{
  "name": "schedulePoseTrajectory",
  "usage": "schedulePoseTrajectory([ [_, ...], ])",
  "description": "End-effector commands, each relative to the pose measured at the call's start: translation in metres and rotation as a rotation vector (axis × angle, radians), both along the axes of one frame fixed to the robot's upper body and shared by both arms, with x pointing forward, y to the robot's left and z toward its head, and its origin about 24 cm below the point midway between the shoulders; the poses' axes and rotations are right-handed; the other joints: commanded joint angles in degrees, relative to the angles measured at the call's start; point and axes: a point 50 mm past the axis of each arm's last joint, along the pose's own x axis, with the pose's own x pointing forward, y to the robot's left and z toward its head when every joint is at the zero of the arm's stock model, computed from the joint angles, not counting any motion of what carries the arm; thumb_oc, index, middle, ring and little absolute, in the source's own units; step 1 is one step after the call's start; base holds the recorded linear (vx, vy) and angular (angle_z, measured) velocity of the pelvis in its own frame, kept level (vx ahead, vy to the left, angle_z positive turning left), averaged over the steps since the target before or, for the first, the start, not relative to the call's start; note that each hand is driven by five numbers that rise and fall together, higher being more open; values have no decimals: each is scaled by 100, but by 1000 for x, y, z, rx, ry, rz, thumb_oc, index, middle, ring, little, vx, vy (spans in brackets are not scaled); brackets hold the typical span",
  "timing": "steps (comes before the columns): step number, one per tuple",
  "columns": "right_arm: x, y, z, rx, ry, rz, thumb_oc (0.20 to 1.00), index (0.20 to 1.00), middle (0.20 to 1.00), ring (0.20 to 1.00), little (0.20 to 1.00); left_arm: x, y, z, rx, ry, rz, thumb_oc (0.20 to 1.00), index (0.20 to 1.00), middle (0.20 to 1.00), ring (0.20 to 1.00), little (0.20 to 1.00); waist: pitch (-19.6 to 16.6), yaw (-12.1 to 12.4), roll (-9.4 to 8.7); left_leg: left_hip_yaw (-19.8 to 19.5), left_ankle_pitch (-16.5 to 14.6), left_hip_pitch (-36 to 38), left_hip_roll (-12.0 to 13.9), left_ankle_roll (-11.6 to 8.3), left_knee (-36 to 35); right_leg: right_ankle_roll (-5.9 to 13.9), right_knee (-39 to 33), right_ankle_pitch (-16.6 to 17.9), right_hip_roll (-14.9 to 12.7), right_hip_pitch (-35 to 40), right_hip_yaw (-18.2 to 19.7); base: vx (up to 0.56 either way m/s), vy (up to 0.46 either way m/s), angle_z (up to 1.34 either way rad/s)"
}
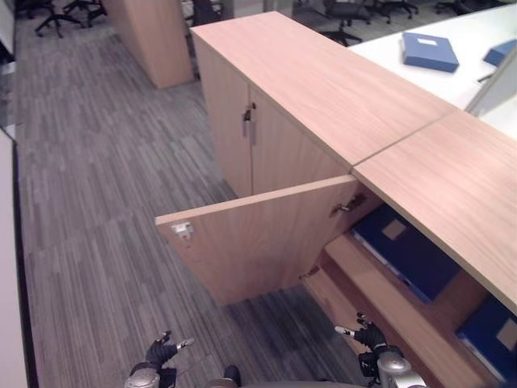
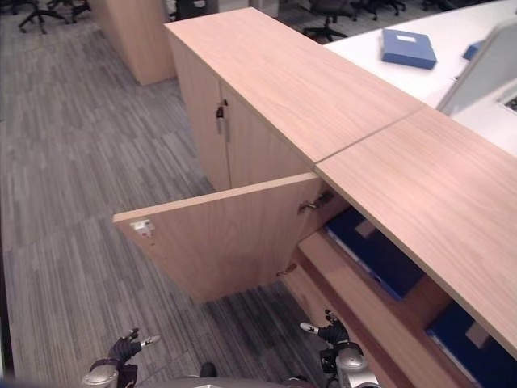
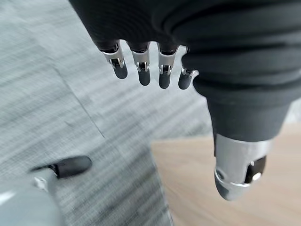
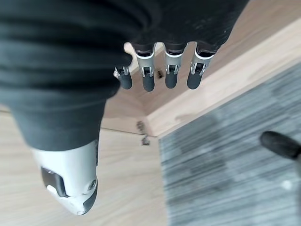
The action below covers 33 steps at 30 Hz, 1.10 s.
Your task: Put the empty folder in the office cabinet
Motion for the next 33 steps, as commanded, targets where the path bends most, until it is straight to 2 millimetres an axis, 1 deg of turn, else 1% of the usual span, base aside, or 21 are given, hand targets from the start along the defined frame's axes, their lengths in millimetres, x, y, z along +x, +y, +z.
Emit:
schedulePoseTrajectory([
  [1, 13, -8, 8, -18, -55, -37, 1000, 1000, 1000, 1000, 1000, 9, 2, 3, 28, -16, -24, 1000, 1000, 1000, 1000, 1000, 66, 58, 95, -96, -394, 54, 344, -307, 241, 479, 343, 171, -135, -382, 31, -40, 165, 7],
  [3, 16, -5, 8, -17, -58, -23, 1000, 1000, 1000, 1000, 1000, 7, 6, 3, 42, -7, -25, 1000, 1000, 1000, 1000, 1000, 102, 110, 72, -125, -412, 81, 245, -231, 154, 542, 489, 231, -249, -454, 36, -41, 146, 13],
  [4, 20, -2, 9, -14, -65, -16, 1000, 1000, 1000, 1000, 1000, 8, 8, 4, 47, -7, -21, 1000, 1000, 1000, 1000, 1000, 151, 122, 58, -116, -413, 100, 200, -198, 121, 596, 607, 358, -324, -547, 51, -63, 130, 13],
  [6, 23, 1, 10, -13, -67, -7, 1000, 1000, 1000, 1000, 1000, 9, 10, 5, 55, -11, -14, 1000, 1000, 1000, 1000, 1000, 229, 142, 71, -145, -370, 79, 155, -146, 79, 671, 729, 490, -365, -664, 135, -87, 103, 1],
  [7, 25, 2, 10, -13, -70, -5, 1000, 1000, 1000, 1000, 1000, 10, 12, 6, 60, -15, -11, 1000, 1000, 1000, 1000, 1000, 272, 144, 102, -180, -345, 82, 153, -126, 57, 681, 799, 431, -281, -713, 335, -105, 135, 3],
  [8, 26, 2, 10, -4, -71, -12, 1000, 1000, 1000, 1000, 1000, 14, 15, 8, 59, -30, -1, 1000, 1000, 1000, 1000, 1000, 311, 101, 160, -303, -267, -21, 90, -61, 61, 617, 874, 161, 78, -798, 843, -78, 115, 11],
  [9, 27, 3, 10, -4, -72, -12, 1000, 1000, 1000, 1000, 1000, 14, 15, 9, 59, -31, -1, 1000, 1000, 1000, 1000, 1000, 298, 101, 158, -303, -254, -47, 89, -61, 66, 614, 858, 181, 78, -814, 842, -69, 114, 27],
  [10, 23, 3, 9, -3, -64, -18, 1000, 1000, 1000, 1000, 1000, 15, 14, 9, 57, -33, -2, 1000, 1000, 1000, 1000, 1000, 261, 133, 165, -395, -248, -91, 19, -27, 74, 544, 681, -42, 258, -645, 961, -15, 31, 40],
  [12, 22, 3, 8, -2, -59, -15, 1000, 1000, 1000, 1000, 1000, 15, 15, 9, 63, -29, -8, 1000, 1000, 1000, 1000, 1000, 237, 142, 151, -453, -243, -91, -13, -19, 61, 509, 576, -53, 291, -577, 995, 35, 8, 45],
  [13, 17, 3, 5, -6, -41, -10, 1000, 1000, 1000, 1000, 1000, 13, 13, 7, 62, -16, -9, 1000, 1000, 1000, 1000, 1000, 169, 137, 156, -521, -228, -58, -32, -21, -3, 484, 435, -70, 339, -522, 1067, 60, -11, 34],
  [18, 8, -1, 2, -18, -8, -10, 1000, 1000, 1000, 1000, 1000, 9, 8, 4, 53, -5, -2, 1000, 1000, 1000, 1000, 1000, 55, 123, 155, -541, -241, 44, -23, -53, -57, 470, 106, 7, 357, -312, 1062, 74, -20, 15],
  [23, 0, -6, -1, -25, 15, -37, 1000, 1000, 1000, 1000, 1000, 11, 3, 3, 45, -15, -17, 1000, 1000, 1000, 1000, 1000, -1, 87, 173, -582, -256, 147, -2, -89, -100, 456, -112, 42, 377, -140, 999, 49, -13, 9],
  [25, 0, -7, -1, -24, 12, -39, 1000, 1000, 1000, 1000, 1000, 16, 2, 5, 44, -34, -27, 1000, 1000, 1000, 1000, 1000, -6, 69, 170, -579, -269, 194, 10, -98, -116, 454, -160, 48, 380, -92, 992, 0, 0, 0],
  [27, -1, -9, 0, -26, 9, -38, 1000, 1000, 1000, 1000, 1000, 25, 1, 9, 42, -72, -34, 1000, 1000, 1000, 1000, 1000, -10, 51, 175, -567, -283, 239, 23, -109, -128, 455, -202, 49, 386, -40, 992, 22, -11, -1],
  [29, -1, -11, 1, -27, 3, -40, 1000, 1000, 1000, 1000, 1000, 43, -2, 18, 37, -157, -46, 1000, 1000, 1000, 1000, 1000, -26, 8, 185, -543, -305, 305, 34, -120, -143, 455, -248, 56, 383, 16, 1006, 33, -21, -4],
  [30, -1, -11, 1, -27, 3, -40, 1000, 1000, 1000, 1000, 1000, 43, -2, 18, 37, -157, -46, 1000, 1000, 1000, 1000, 1000, -22, 10, 185, -543, -306, 310, 34, -120, -143, 455, -250, 56, 384, 21, 1006, 27, -13, -5],
  [31, 0, -11, 2, -29, -3, -33, 1000, 1000, 1000, 1000, 1000, 59, -2, 27, 34, -225, -54, 1000, 1000, 1000, 1000, 1000, -44, -29, 198, -518, -317, 340, 44, -127, -154, 462, -270, 58, 391, 36, 1029, 29, -5, -6],
  [33, 1, -11, 3, -31, -7, -22, 1000, 1000, 1000, 1000, 1000, 75, -1, 38, 34, -291, -63, 1000, 1000, 1000, 1000, 1000, -64, -77, 215, -480, -324, 383, 54, -138, -165, 465, -300, 65, 391, 60, 1058, 26, -5, -15],
])
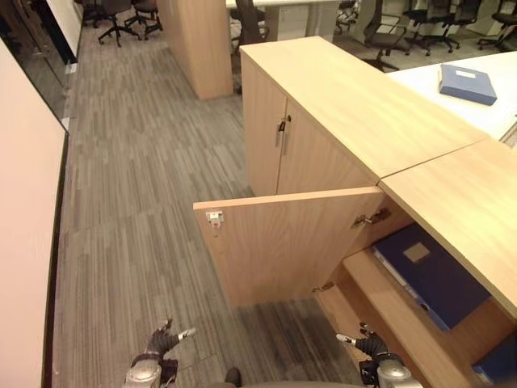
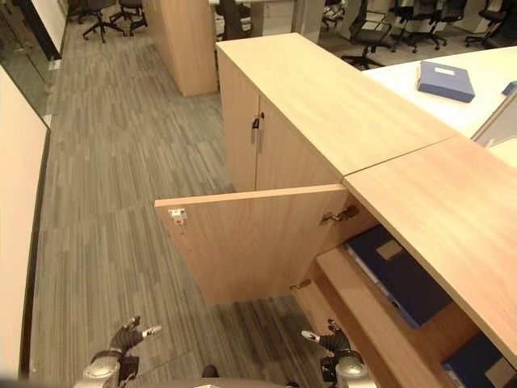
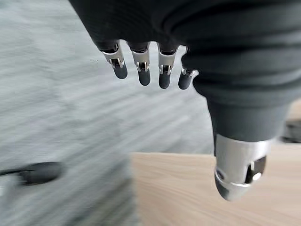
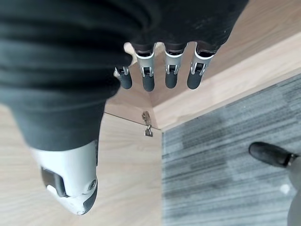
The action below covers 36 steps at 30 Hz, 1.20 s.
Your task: Put the empty folder in the office cabinet
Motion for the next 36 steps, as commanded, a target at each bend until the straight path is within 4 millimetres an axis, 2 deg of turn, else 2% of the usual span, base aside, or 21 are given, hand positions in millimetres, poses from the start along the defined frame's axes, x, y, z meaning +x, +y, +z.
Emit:
schedulePoseTrajectory([
  [1, 20, -11, 12, -18, -78, -8, 1000, 1000, 1000, 1000, 1000, 33, 8, 19, 26, -117, -2, 1000, 1000, 1000, 1000, 1000, 112, 109, 212, 149, -610, 351, 83, -238, 70, 351, 386, -13, -94, -210, 206, 21, -4, -23],
  [2, 22, -12, 13, -18, -83, -1, 1000, 1000, 1000, 1000, 1000, 55, 11, 35, 41, -201, -36, 1000, 1000, 1000, 1000, 1000, 80, 45, 232, 178, -617, 369, 101, -249, 70, 360, 368, -3, -98, -215, 235, 20, 2, -21],
  [4, 24, -13, 14, -18, -91, 7, 1000, 1000, 1000, 1000, 1000, 73, 16, 50, 54, -263, -49, 1000, 1000, 1000, 1000, 1000, 74, -13, 255, 233, -630, 405, 114, -261, 70, 368, 355, 5, -99, -203, 280, 18, 7, -13],
  [13, 7, -15, 7, -25, -32, 26, 1000, 1000, 1000, 1000, 1000, 132, 33, 111, 106, -454, -102, 1000, 1000, 1000, 1000, 1000, -24, -296, 329, 429, -680, 524, 158, -299, 70, 402, 310, 47, -93, -176, 424, 16, -2, -16],
  [19, 3, -18, 5, -23, -5, 20, 1000, 1000, 1000, 1000, 1000, 150, 24, 126, 122, -487, -175, 1000, 1000, 1000, 1000, 1000, -44, -384, 325, 482, -688, 549, 179, -309, 70, 424, 311, 56, -93, -180, 470, 9, -6, -9],
  [30, 4, -14, 4, -18, 4, 27, 1000, 1000, 1000, 1000, 1000, 161, 0, 129, 90, -507, -271, 1000, 1000, 1000, 1000, 1000, -56, -419, 291, 502, -678, 549, 207, -315, 70, 429, 325, 61, -79, -207, 499, -1, -2, -3],
  [33, 7, -15, 4, -23, 6, 28, 1000, 1000, 1000, 1000, 1000, 165, -18, 131, 48, -534, -320, 1000, 1000, 1000, 1000, 1000, -36, -409, 271, 497, -674, 541, 216, -311, 70, 431, 325, 66, -79, -211, 491, 0, 0, 0],
  [36, 8, -15, 4, -25, 6, 23, 1000, 1000, 1000, 1000, 1000, 163, -26, 128, 22, -536, -344, 1000, 1000, 1000, 1000, 1000, -20, -392, 267, 496, -667, 528, 216, -306, 70, 433, 345, 67, -81, -227, 480, 0, 0, 0],
])
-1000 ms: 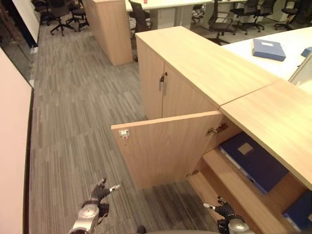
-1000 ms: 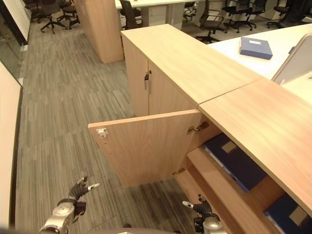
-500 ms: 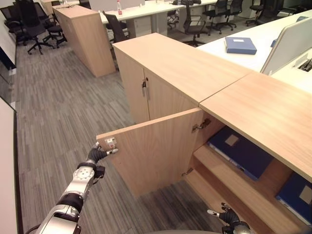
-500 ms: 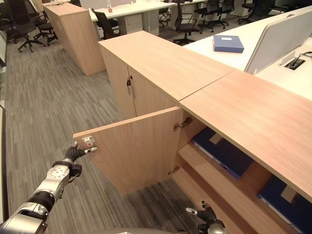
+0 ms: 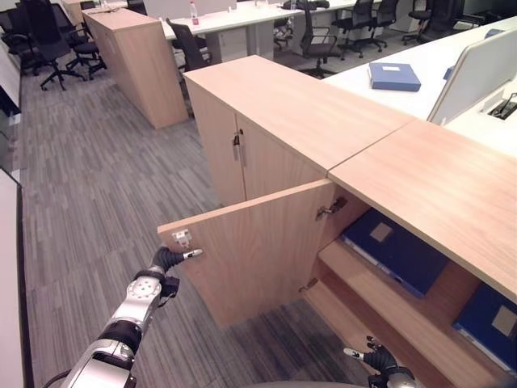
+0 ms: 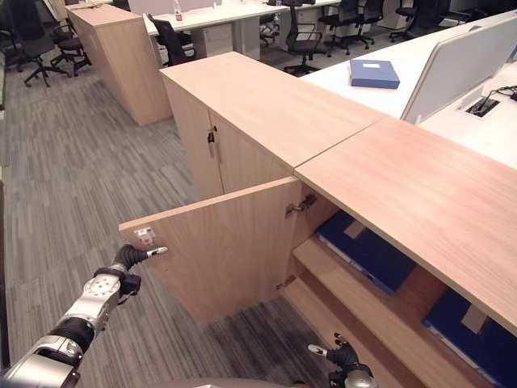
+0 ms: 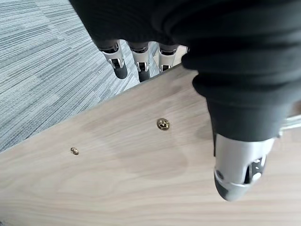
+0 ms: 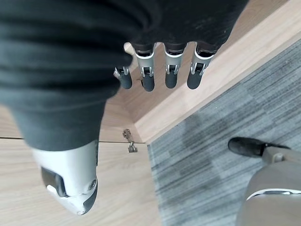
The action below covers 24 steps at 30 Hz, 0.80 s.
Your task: Put the empty folder in the office cabinet
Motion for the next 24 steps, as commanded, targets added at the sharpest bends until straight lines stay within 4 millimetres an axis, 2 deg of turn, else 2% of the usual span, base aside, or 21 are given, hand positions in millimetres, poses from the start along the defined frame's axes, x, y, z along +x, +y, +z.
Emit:
schedulePoseTrajectory([
  [1, 29, -3, 7, -14, -52, 9, 1000, 1000, 1000, 1000, 1000, 38, -30, 37, -29, -161, -136, 1000, 1000, 1000, 1000, 1000, 167, 49, 18, -49, -616, 337, 136, -297, 72, 419, 385, -73, -113, -81, -87, 0, 0, 0],
  [5, 32, -4, 8, -15, -54, 2, 1000, 1000, 1000, 1000, 1000, 28, -42, 26, -34, -123, -209, 1000, 1000, 1000, 1000, 1000, 196, 73, 29, -26, -615, 328, 130, -283, 72, 428, 428, -59, -135, -112, -90, -6, 13, 0],
  [8, 41, -4, 13, -8, -83, 1, 1000, 1000, 1000, 1000, 1000, 9, -57, 15, -20, -71, -369, 1000, 1000, 1000, 1000, 1000, 279, 102, 55, 39, -609, 278, 81, -239, 72, 472, 524, -13, -191, -245, -57, -40, 54, -3],
  [11, 46, -4, 15, -4, -103, 2, 1000, 1000, 1000, 1000, 1000, 2, -60, 14, 7, -58, -441, 1000, 1000, 1000, 1000, 1000, 321, 114, 61, 62, -599, 221, 54, -223, 72, 501, 562, 16, -225, -332, -39, -46, 46, -5],
  [14, 68, -2, 26, -3, -178, 9, 1000, 1000, 1000, 1000, 1000, -9, -62, 12, -24, -56, -461, 1000, 1000, 1000, 1000, 1000, 582, 146, 101, 219, -552, -37, 57, -183, 123, 593, 723, 173, -308, -775, -65, -244, 35, -25],
  [15, 80, -1, 32, 3, -214, 0, 1000, 1000, 1000, 1000, 1000, -16, -60, 12, -11, -50, -497, 1000, 1000, 1000, 1000, 1000, 673, 206, 150, 430, -493, -269, 81, -154, 160, 640, 892, 248, -374, -1021, -195, -388, 40, -84],
  [16, 88, 2, 36, 17, -237, -13, 1000, 1000, 1000, 1000, 1000, -24, -59, 9, -12, -27, -515, 1000, 1000, 1000, 1000, 1000, 734, 284, 244, 654, -411, -428, 173, -141, 199, 629, 1243, 214, -504, -1228, -504, -280, 33, -101],
  [17, 88, 2, 36, 17, -237, -13, 1000, 1000, 1000, 1000, 1000, -24, -59, 9, -12, -26, -515, 1000, 1000, 1000, 1000, 1000, 729, 284, 242, 655, -412, -435, 172, -143, 201, 628, 1269, 199, -508, -1247, -500, -195, 56, -116],
  [18, 89, 4, 36, 22, -242, -16, 1000, 1000, 1000, 1000, 1000, -28, -57, 8, -12, -10, -522, 1000, 1000, 1000, 1000, 1000, 750, 360, 326, 849, -376, -526, 257, -131, 267, 559, 1502, 31, -625, -1241, -880, -125, 47, -86],
  [21, 86, 6, 33, 30, -230, -6, 1000, 1000, 1000, 1000, 1000, -46, -46, 6, 5, 29, -548, 1000, 1000, 1000, 1000, 1000, 760, 479, 394, 1293, -368, -557, 337, -50, 362, 355, 2054, -291, -820, -997, -1498, -134, 55, -62],
  [23, 78, 6, 28, 27, -196, 3, 1000, 1000, 1000, 1000, 1000, -59, -41, 3, 14, 74, -583, 1000, 1000, 1000, 1000, 1000, 682, 564, 363, 1585, -365, -555, 345, -26, 375, 368, 2092, -383, -846, -773, -1745, -41, -14, -100],
  [24, 71, 5, 23, 7, -153, 5, 1000, 1000, 1000, 1000, 1000, -67, -38, -2, 4, 107, -581, 1000, 1000, 1000, 1000, 1000, 601, 680, 309, 1747, -454, -534, 280, -54, 389, 489, 1924, -481, -850, -467, -1940, 13, -47, -103],
])
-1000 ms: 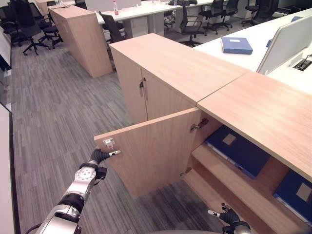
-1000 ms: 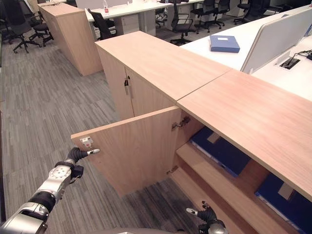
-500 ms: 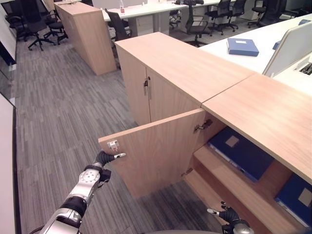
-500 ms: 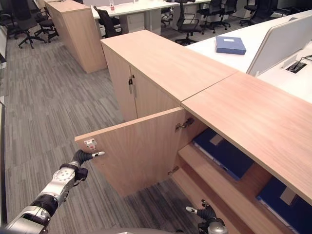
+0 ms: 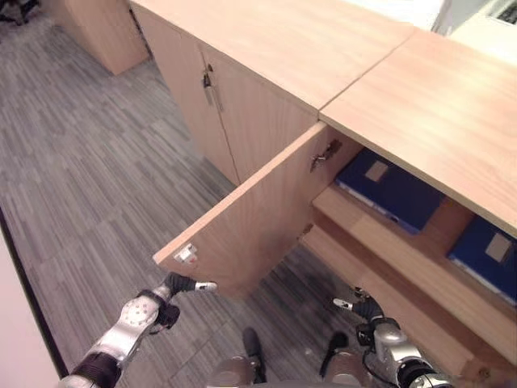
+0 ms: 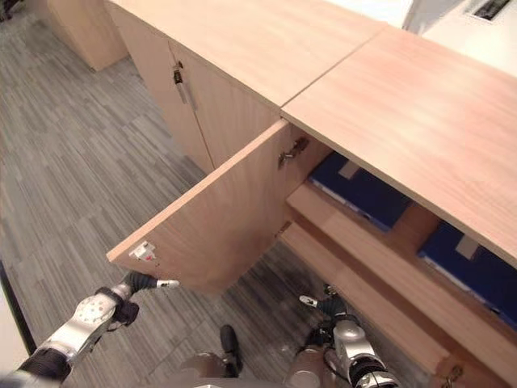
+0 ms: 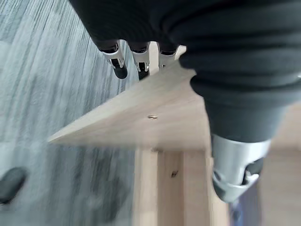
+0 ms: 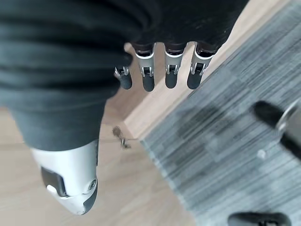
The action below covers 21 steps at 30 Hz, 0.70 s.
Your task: Put the empty folder in the office cabinet
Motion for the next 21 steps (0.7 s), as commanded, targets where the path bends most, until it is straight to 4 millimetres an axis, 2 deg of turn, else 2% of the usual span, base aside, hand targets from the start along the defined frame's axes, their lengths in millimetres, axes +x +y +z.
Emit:
schedulePoseTrajectory([
  [1, -9, -9, -6, -29, 52, -11, 1000, 1000, 1000, 1000, 1000, 9, -37, 3, -103, -38, -145, 1000, 1000, 1000, 1000, 1000, -386, -20, -57, -191, -637, -88, -183, -337, 328, 250, -983, 109, 203, 783, 55, 18, -71, -107],
  [3, -10, -11, -7, -45, 68, -11, 1000, 1000, 1000, 1000, 1000, 5, -39, 2, -117, -31, -143, 1000, 1000, 1000, 1000, 1000, -420, 5, -32, -8, -587, -127, -154, -361, 404, 267, -1270, 127, 197, 855, -15, 3, -84, -84],
  [5, -12, -14, -7, -55, 82, -11, 1000, 1000, 1000, 1000, 1000, 0, -37, -2, -117, -15, -129, 1000, 1000, 1000, 1000, 1000, -456, -76, 48, 88, -551, -91, -128, -396, 396, 247, -1506, 81, 303, 880, 134, 32, -114, -55],
  [9, -12, -25, -5, -100, 98, -1, 1000, 1000, 1000, 1000, 1000, -4, -46, -7, -169, -4, -118, 1000, 1000, 1000, 1000, 1000, -429, -207, 323, 197, -413, -44, -53, -508, 310, 186, -1840, 33, 473, 878, 401, -14, -80, -50],
  [14, -20, -48, -2, -141, 114, -76, 1000, 1000, 1000, 1000, 1000, -5, -63, -7, -198, 7, -199, 1000, 1000, 1000, 1000, 1000, -365, -486, 739, 288, -259, 10, 48, -682, 318, 77, -2164, -29, 683, 939, 645, -4, -74, -32],
  [19, -31, -67, 0, -162, 129, -154, 1000, 1000, 1000, 1000, 1000, -1, -81, -10, -209, 22, -269, 1000, 1000, 1000, 1000, 1000, -252, -812, 1076, 312, -165, 6, 218, -874, 593, -89, -2316, -177, 832, 1081, 886, -20, -96, -15],
  [20, -31, -69, 1, -166, 128, -163, 1000, 1000, 1000, 1000, 1000, 1, -88, -11, -209, 20, -282, 1000, 1000, 1000, 1000, 1000, -154, -874, 1133, 386, 22, -84, 306, -879, 708, -149, -2305, -100, 875, 1049, 877, -91, -94, -15],
  [21, -31, -70, 1, -167, 127, -164, 1000, 1000, 1000, 1000, 1000, 2, -89, -11, -210, 18, -283, 1000, 1000, 1000, 1000, 1000, -142, -871, 1146, 384, 22, -84, 317, -887, 717, -156, -2305, -102, 885, 1053, 877, -137, -54, -18],
])
